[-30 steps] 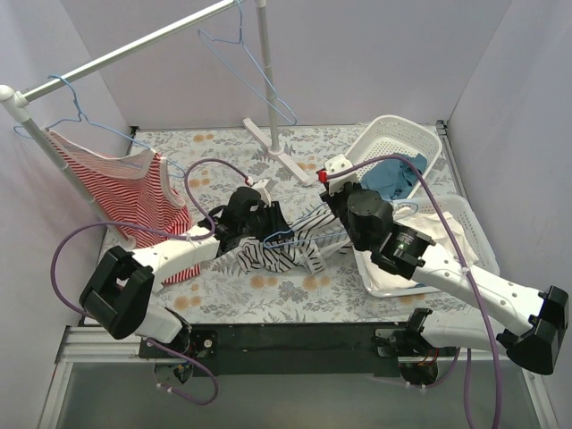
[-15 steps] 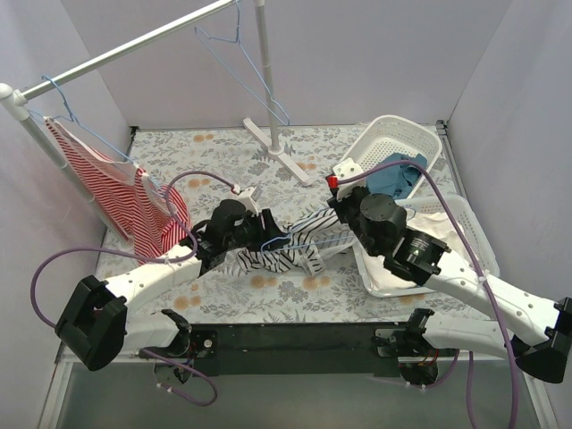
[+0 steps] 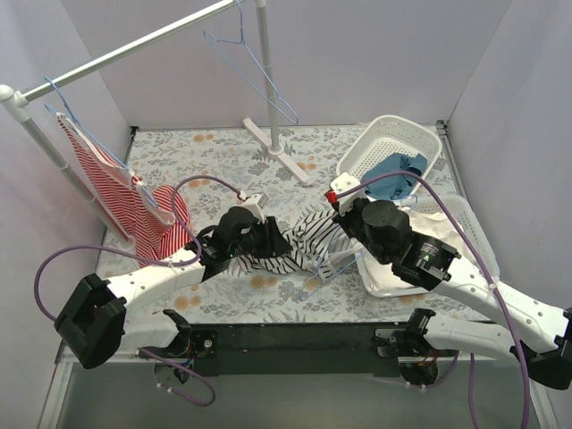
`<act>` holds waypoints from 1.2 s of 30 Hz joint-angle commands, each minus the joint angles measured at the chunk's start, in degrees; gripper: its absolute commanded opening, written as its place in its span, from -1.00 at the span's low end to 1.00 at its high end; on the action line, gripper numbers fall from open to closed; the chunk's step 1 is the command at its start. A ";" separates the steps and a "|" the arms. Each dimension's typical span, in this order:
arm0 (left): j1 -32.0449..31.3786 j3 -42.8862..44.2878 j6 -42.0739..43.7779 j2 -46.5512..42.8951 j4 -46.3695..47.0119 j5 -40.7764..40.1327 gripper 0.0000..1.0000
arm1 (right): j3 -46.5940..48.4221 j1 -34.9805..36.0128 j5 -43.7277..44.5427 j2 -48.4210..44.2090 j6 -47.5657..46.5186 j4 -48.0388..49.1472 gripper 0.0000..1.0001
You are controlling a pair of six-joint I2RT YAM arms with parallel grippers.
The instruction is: Place the tank top on the hanger
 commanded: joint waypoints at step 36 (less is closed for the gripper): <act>-23.26 -1.25 -18.02 21.13 31.39 -22.37 -0.87 | -1.09 0.01 4.82 -4.85 2.97 2.81 -0.97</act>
